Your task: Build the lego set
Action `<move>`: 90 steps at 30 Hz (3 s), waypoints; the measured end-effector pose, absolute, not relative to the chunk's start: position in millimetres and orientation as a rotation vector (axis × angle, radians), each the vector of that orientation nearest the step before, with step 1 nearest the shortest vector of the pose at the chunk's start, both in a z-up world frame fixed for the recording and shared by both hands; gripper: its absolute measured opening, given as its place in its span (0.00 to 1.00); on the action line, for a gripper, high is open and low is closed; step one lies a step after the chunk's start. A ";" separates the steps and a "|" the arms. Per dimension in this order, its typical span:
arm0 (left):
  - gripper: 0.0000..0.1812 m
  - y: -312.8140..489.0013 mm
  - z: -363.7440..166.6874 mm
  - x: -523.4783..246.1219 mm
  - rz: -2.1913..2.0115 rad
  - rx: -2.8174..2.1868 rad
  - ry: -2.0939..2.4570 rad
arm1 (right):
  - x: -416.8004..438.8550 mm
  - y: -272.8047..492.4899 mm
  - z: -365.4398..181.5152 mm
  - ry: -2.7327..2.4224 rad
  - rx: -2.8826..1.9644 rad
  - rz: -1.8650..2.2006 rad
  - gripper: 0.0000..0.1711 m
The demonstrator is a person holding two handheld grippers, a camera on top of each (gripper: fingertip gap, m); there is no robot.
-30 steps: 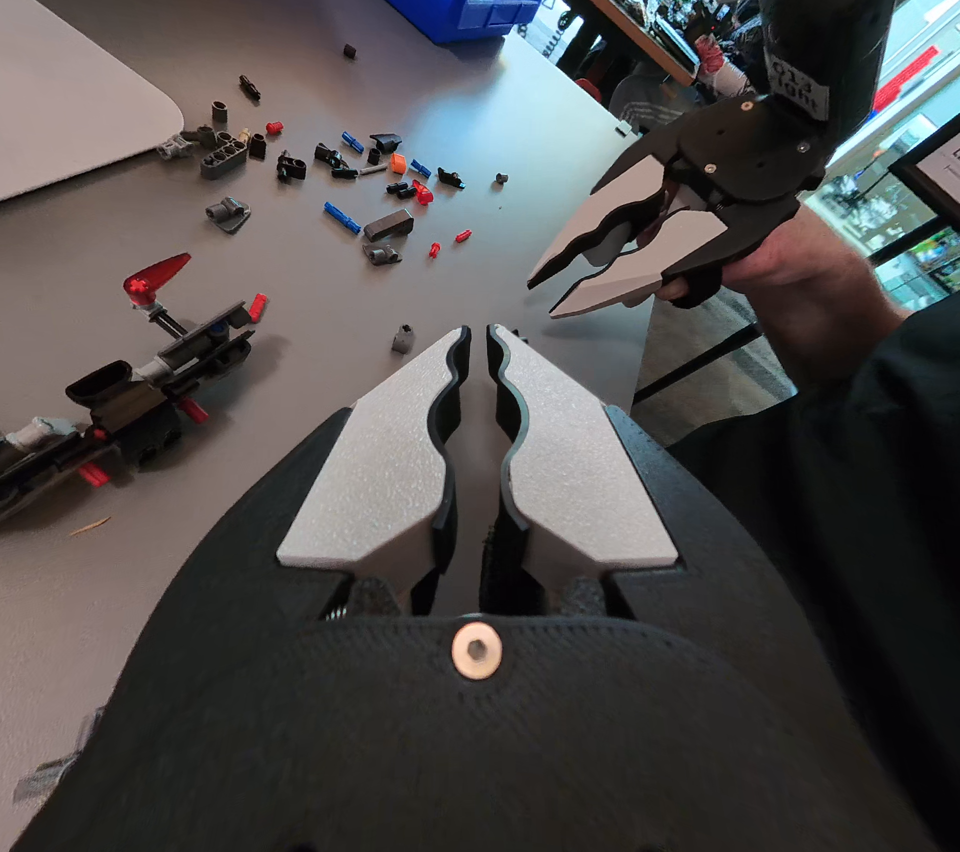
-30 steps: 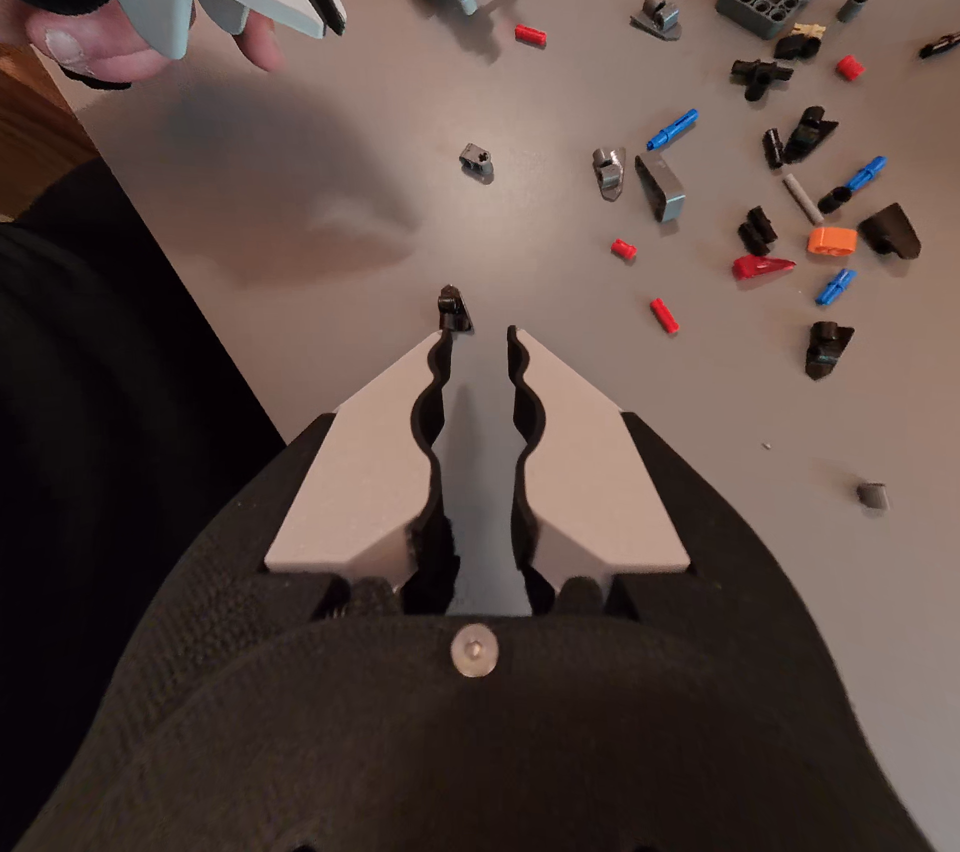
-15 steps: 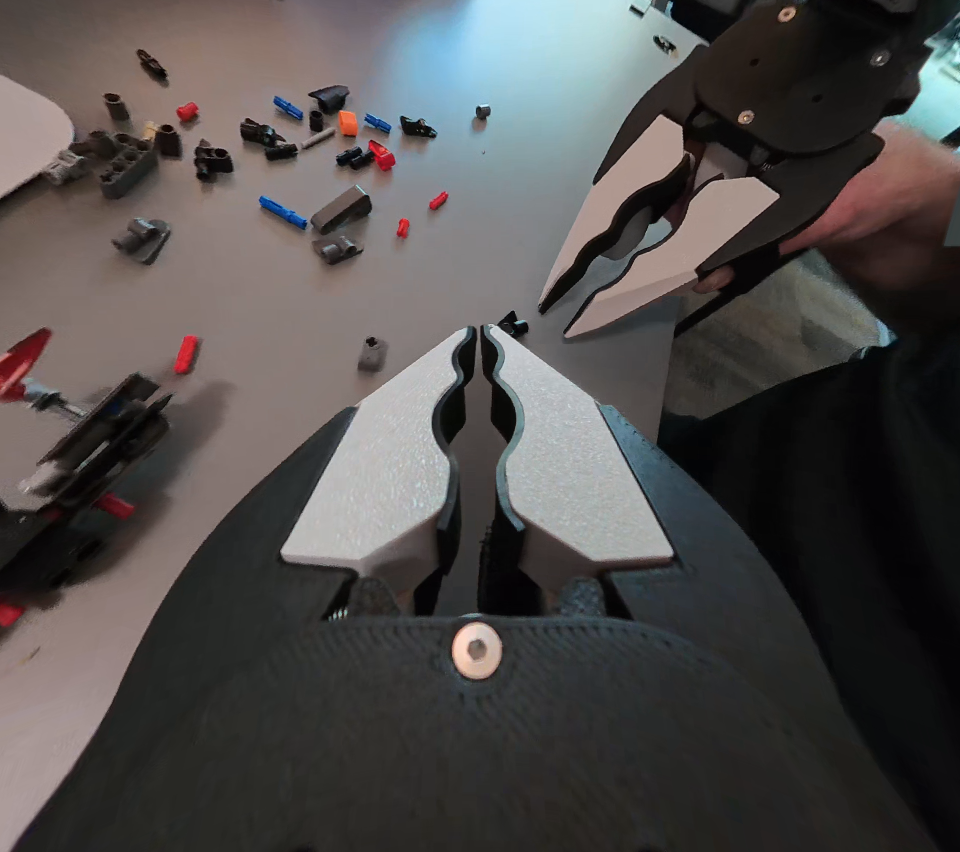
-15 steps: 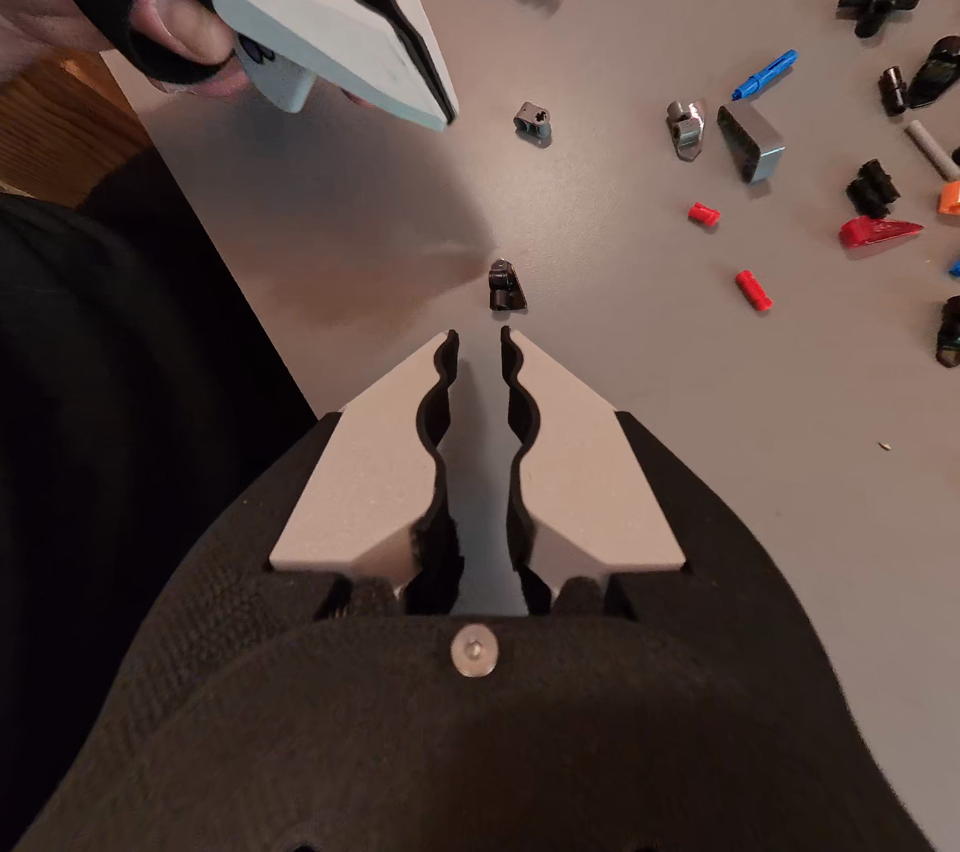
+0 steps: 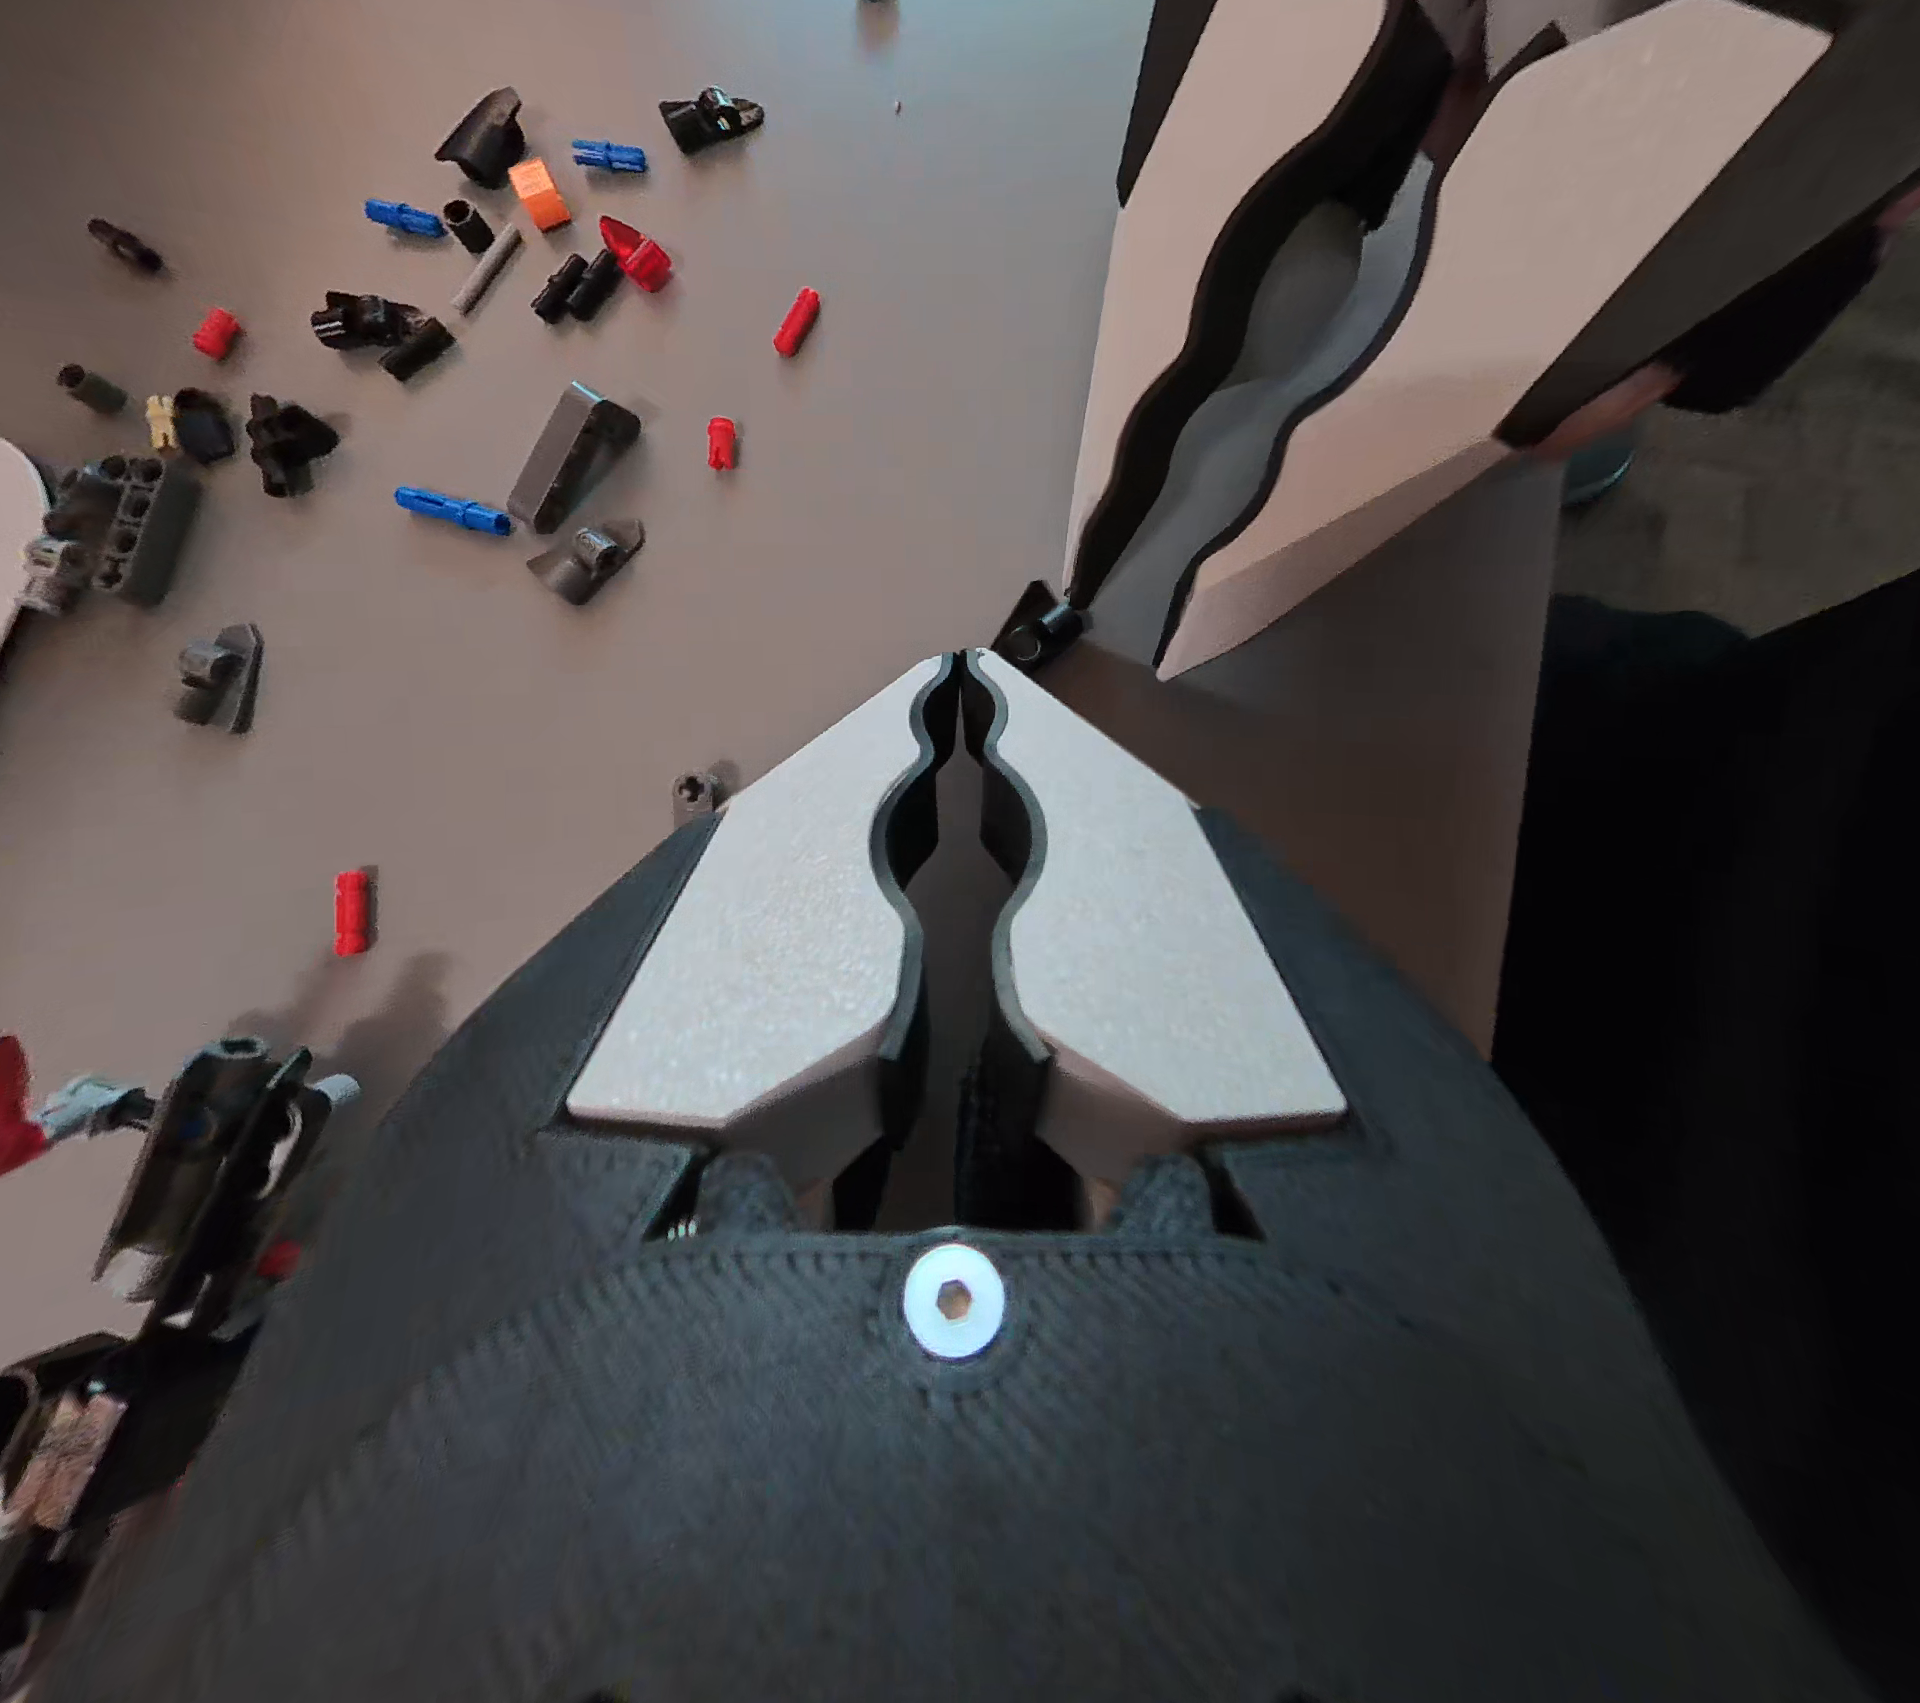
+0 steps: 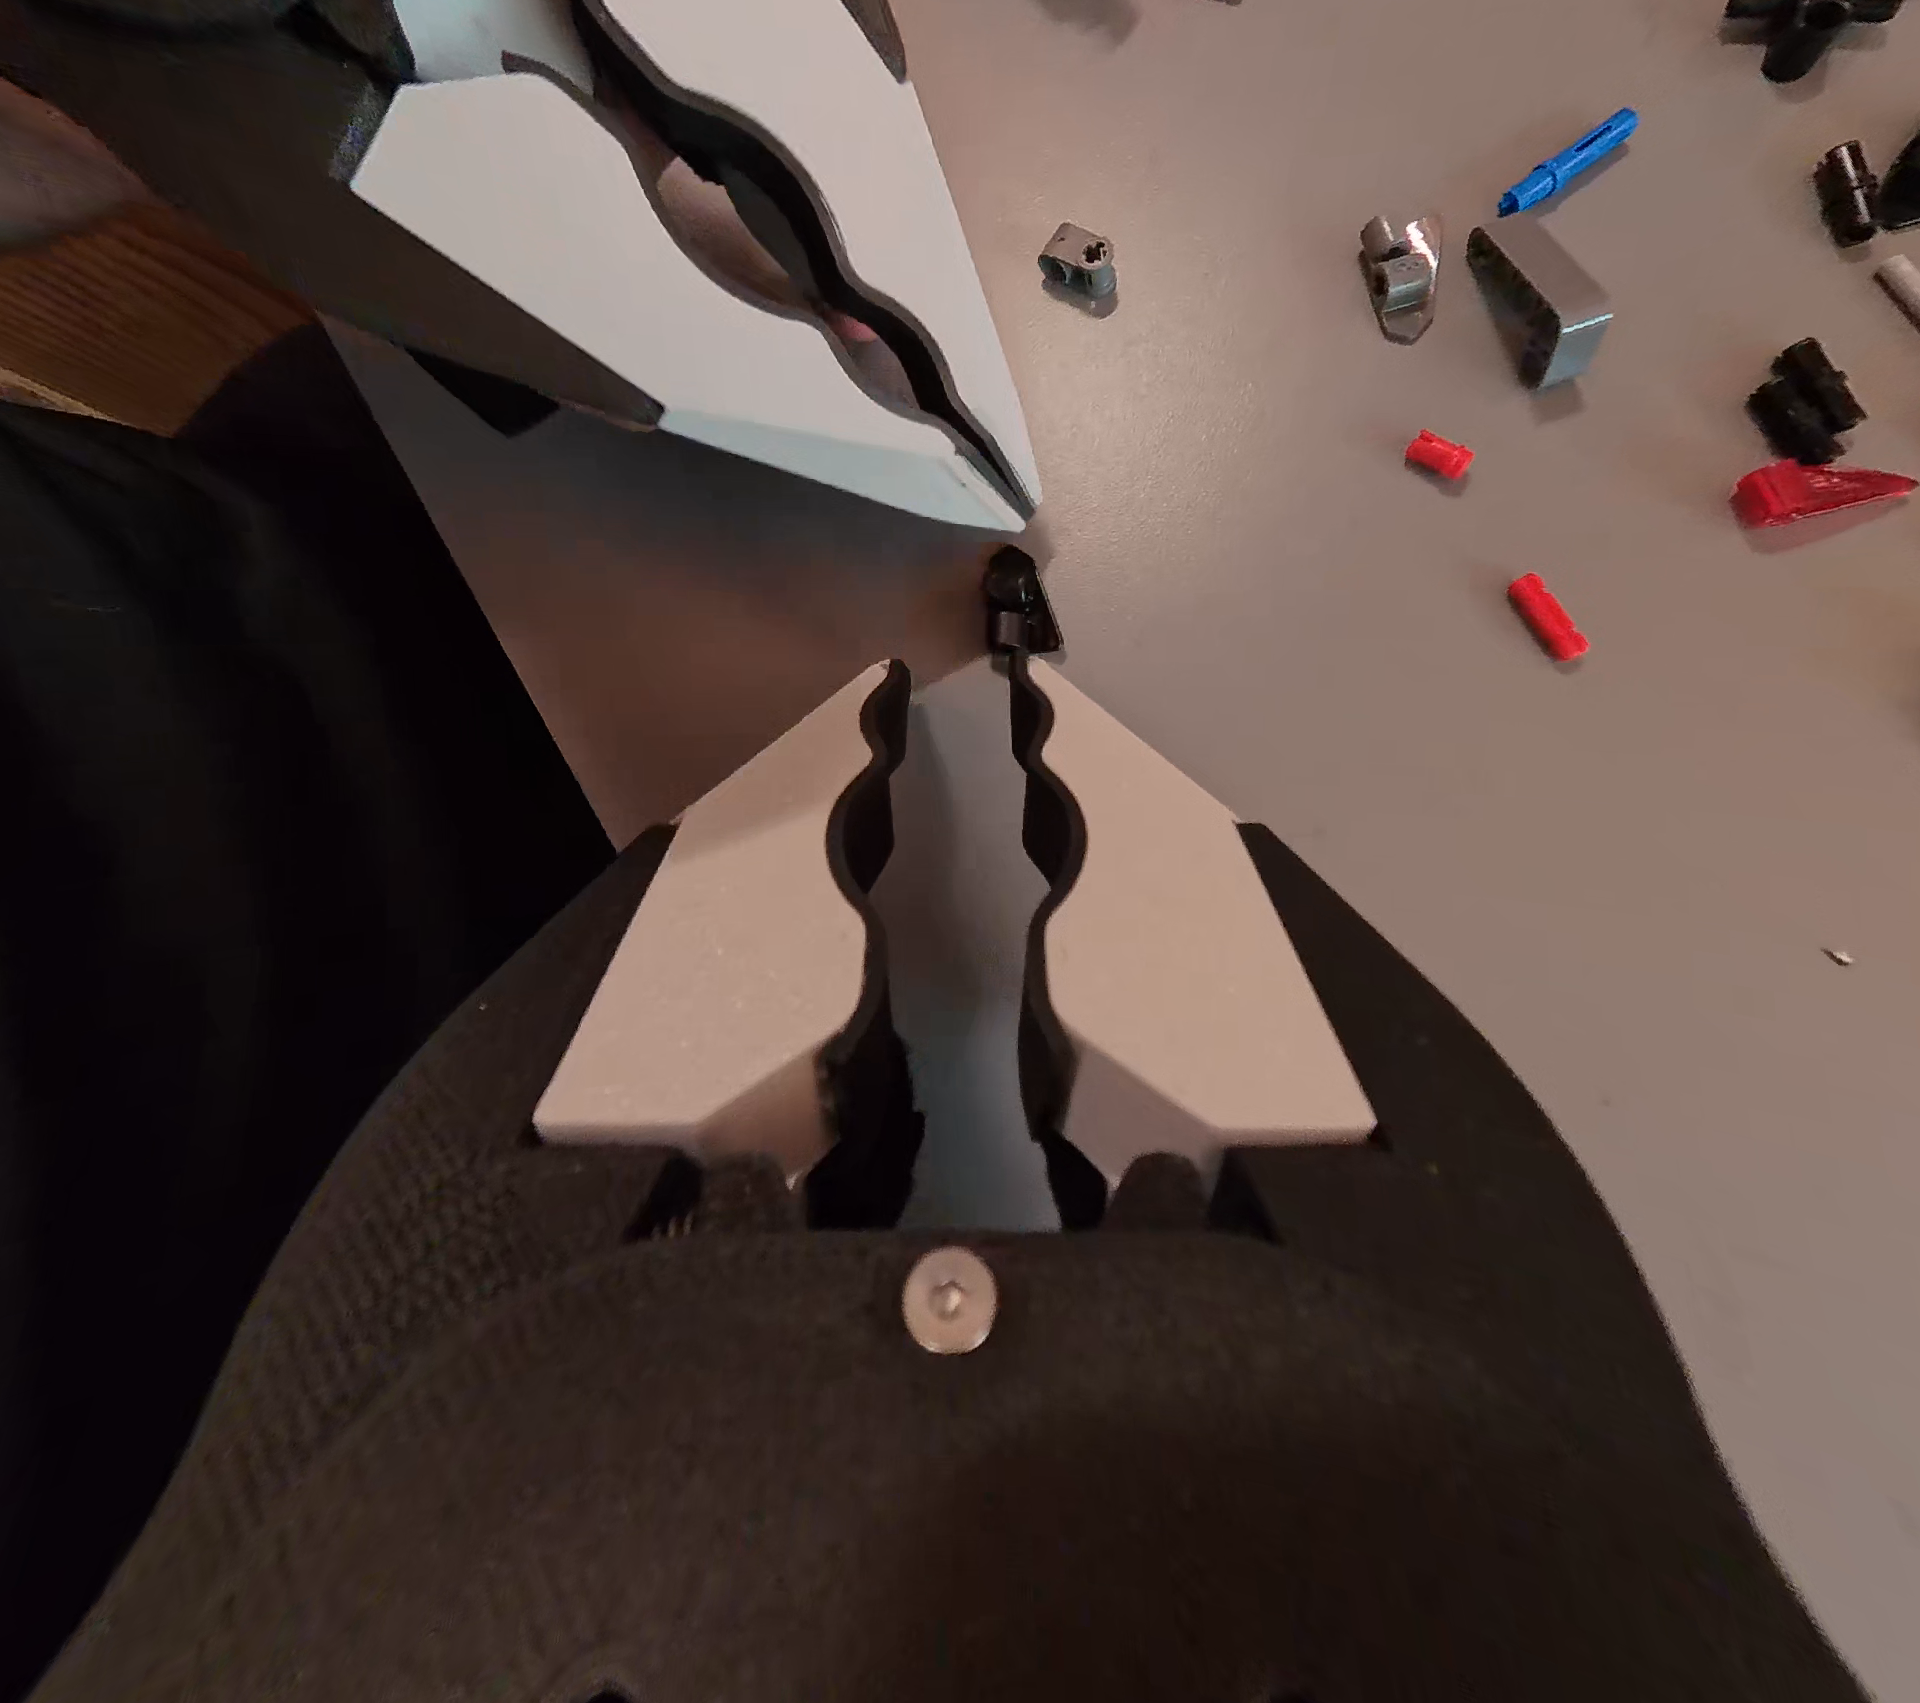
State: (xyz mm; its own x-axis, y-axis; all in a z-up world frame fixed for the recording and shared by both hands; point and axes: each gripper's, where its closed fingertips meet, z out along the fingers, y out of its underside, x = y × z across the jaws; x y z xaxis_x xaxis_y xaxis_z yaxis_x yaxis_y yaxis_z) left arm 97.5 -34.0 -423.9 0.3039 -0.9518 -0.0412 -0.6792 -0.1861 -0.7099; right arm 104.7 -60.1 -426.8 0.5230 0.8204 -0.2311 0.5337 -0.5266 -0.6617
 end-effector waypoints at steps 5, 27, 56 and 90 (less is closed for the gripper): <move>0.00 -38.3 -428.2 101.1 -0.481 -1.914 1.535 | 105.5 -58.2 -426.3 -1.094 -2.239 0.733 0.10; 0.00 -50.8 -431.4 100.6 -0.428 -1.914 1.571 | 101.4 -53.6 -426.6 -1.112 -2.221 0.748 0.11; 0.02 -56.6 -422.2 105.9 -0.361 -1.841 1.557 | 113.5 -57.2 -426.1 -1.119 -2.170 0.781 0.09; 0.03 -34.8 -326.4 109.7 -1.638 -1.838 0.635 | 106.1 -37.3 -328.9 -1.097 -1.573 0.590 0.21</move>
State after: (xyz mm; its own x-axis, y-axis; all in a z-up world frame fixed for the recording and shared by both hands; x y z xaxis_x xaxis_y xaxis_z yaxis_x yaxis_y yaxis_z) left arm 109.7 -34.8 -326.4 0.1281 -0.6931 0.7093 0.0338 -0.7118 -0.7016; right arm 106.1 -37.3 -328.9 0.4522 0.8760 0.1677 0.3425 0.0030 -0.9395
